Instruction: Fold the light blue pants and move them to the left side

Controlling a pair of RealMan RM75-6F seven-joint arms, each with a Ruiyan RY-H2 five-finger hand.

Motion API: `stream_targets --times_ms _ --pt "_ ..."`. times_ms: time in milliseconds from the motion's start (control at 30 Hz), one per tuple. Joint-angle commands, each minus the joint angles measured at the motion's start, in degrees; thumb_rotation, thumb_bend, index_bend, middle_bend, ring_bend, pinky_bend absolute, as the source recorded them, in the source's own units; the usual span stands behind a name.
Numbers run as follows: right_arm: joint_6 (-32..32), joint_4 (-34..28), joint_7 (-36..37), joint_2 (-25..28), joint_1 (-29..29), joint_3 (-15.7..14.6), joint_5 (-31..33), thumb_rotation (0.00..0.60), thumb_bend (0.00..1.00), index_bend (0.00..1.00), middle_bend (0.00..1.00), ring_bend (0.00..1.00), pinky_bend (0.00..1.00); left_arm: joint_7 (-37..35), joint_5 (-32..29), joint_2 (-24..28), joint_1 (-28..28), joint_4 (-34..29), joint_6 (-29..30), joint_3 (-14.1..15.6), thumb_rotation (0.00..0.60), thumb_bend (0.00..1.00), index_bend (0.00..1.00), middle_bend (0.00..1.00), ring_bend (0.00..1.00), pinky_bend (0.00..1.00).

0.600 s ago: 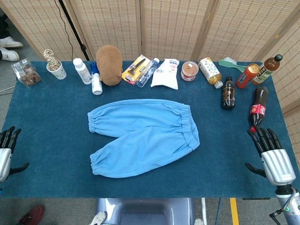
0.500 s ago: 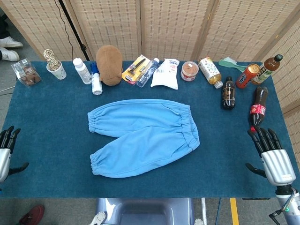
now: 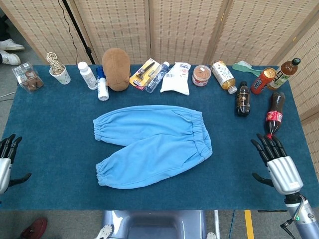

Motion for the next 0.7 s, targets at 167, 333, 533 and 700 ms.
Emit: stream_targets --times_ms 167,333,533,700 --pt "-5.7 7.5 2.5 -4.0 5.0 -1.7 -3.7 0.600 0.00 0.02 0.00 0.00 0.03 -0.3 -0.5 0.3 0.1 -0.3 0.2 -0.3 0.600 0.00 0.00 0.00 0.00 0.00" --pt "-6.9 12.2 3.7 -7.6 8.0 -2.4 -6.2 0.600 0.00 0.07 0.00 0.00 0.05 -0.8 -1.1 0.4 0.2 -0.3 0.0 -0.5 0.600 0.00 0.00 0.00 0.00 0.00" --pt "-10.1 15.6 2.9 -13.1 12.1 -2.4 -7.2 0.600 0.00 0.09 0.00 0.00 0.08 -2.2 -1.9 1.0 0.0 -0.4 -0.9 -0.9 0.600 0.00 0.00 0.00 0.00 0.00" --pt "-12.4 18.2 1.2 -16.7 14.7 -1.6 -6.4 0.600 0.00 0.10 0.00 0.00 0.09 -2.6 -2.2 1.2 0.0 -0.4 -1.1 -0.9 0.600 0.00 0.00 0.00 0.00 0.00"
